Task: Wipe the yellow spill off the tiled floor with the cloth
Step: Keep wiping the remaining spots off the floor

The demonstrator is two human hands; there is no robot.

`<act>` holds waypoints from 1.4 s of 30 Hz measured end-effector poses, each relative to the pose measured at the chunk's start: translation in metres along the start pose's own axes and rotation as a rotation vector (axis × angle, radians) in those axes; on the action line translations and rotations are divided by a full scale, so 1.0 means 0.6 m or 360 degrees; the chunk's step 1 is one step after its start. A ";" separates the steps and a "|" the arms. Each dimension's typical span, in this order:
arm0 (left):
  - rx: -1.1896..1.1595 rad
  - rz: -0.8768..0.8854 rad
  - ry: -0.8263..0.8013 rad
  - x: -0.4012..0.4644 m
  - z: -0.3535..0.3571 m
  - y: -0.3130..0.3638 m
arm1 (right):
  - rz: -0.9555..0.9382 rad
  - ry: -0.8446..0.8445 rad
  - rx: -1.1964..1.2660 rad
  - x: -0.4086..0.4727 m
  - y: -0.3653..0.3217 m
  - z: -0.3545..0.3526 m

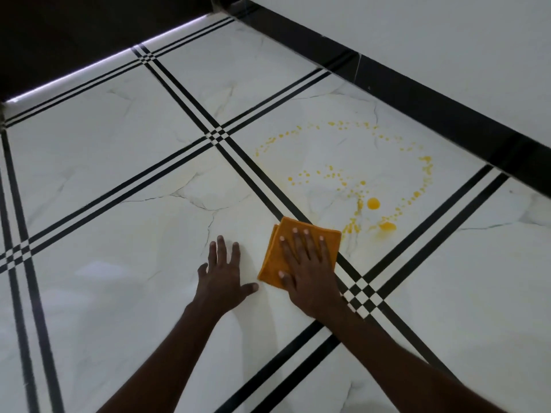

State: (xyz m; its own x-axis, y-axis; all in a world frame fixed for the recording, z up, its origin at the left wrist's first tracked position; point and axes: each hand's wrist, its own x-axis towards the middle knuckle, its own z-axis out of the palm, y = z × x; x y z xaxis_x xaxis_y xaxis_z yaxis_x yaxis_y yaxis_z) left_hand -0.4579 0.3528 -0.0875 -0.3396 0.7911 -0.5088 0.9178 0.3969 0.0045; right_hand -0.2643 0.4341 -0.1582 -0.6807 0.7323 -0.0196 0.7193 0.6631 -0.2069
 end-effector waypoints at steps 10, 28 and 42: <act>0.0236 0.0125 -0.0108 0.025 0.014 0.029 | 0.1069 0.0190 0.0014 -0.084 0.275 -0.051; 0.0203 0.0102 -0.0229 0.027 -0.018 0.028 | 0.1089 0.0173 0.0132 -0.071 0.317 -0.073; 0.0293 0.0242 -0.0009 0.157 -0.151 0.067 | 0.0444 0.0107 0.0084 0.109 0.160 -0.041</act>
State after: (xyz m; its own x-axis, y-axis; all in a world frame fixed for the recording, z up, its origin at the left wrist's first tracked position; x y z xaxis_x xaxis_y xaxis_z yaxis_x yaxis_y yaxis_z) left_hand -0.4719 0.4855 -0.0572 -0.1937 0.8326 -0.5189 0.9806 0.1813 -0.0752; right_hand -0.2366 0.5497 -0.1552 -0.4459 0.8949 -0.0184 0.8679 0.4272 -0.2535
